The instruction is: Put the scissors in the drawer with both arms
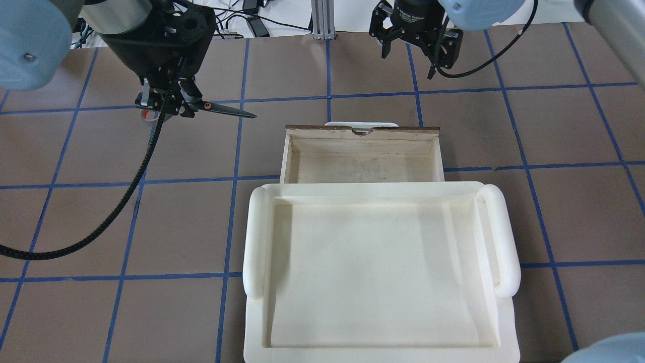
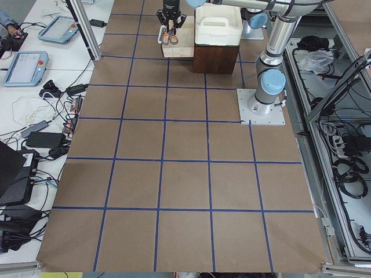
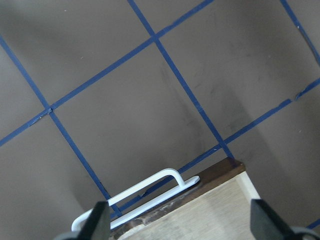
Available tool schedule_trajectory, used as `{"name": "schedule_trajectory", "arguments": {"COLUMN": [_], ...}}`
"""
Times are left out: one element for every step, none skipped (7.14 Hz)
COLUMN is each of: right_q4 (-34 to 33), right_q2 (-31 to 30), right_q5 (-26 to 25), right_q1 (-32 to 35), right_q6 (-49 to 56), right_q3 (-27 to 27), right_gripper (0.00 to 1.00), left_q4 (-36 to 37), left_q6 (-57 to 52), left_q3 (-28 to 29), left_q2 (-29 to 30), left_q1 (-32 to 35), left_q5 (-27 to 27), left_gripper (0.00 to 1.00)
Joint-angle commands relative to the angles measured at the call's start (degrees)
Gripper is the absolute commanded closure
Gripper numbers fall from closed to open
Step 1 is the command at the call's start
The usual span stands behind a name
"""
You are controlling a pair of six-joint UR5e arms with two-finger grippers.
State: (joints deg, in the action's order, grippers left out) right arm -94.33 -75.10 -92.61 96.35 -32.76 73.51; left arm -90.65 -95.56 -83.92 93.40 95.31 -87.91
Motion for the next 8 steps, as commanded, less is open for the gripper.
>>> {"name": "schedule_trajectory", "arguments": {"right_q4": [-0.1, -0.1, 0.1, 1.1, 1.2, 1.3, 1.5, 1.5], "right_q2": [-3.9, -5.5, -6.2, -7.6, -8.0, -8.2, -8.2, -8.2], "right_q5": [2.8, 2.5, 3.1, 3.5, 3.5, 3.5, 3.4, 3.5], "right_q1": [-1.9, -3.1, -5.4, -6.9, -7.9, -8.3, -8.3, -8.3], "right_q6": [18.2, 24.0, 26.0, 26.1, 26.2, 26.2, 26.2, 26.2], "right_q3": [1.5, 1.6, 2.2, 2.6, 3.2, 3.4, 3.4, 3.4], "right_gripper": [0.0, 0.0, 0.0, 0.0, 0.0, 0.0, 0.0, 0.0], "left_q4": [2.7, 5.3, 6.2, 8.2, 9.7, 10.4, 14.3, 14.7], "left_q6": [11.4, 14.7, 15.1, 15.1, 15.7, 17.2, 18.6, 18.9], "left_q3": [-0.1, -0.3, -0.2, -0.3, -0.4, -0.3, -0.4, -0.5], "left_q2": [2.0, 3.4, 4.8, 6.3, 7.6, 8.8, 11.3, 12.2], "left_q1": [6.6, 9.7, 11.1, 11.6, 12.1, 14.5, 16.9, 17.6], "left_q5": [0.5, 0.1, 0.3, 0.6, 0.8, 0.6, 0.6, 0.7], "left_gripper": [1.0, 1.0, 1.0, 1.0, 1.0, 1.0, 1.0, 1.0]}}
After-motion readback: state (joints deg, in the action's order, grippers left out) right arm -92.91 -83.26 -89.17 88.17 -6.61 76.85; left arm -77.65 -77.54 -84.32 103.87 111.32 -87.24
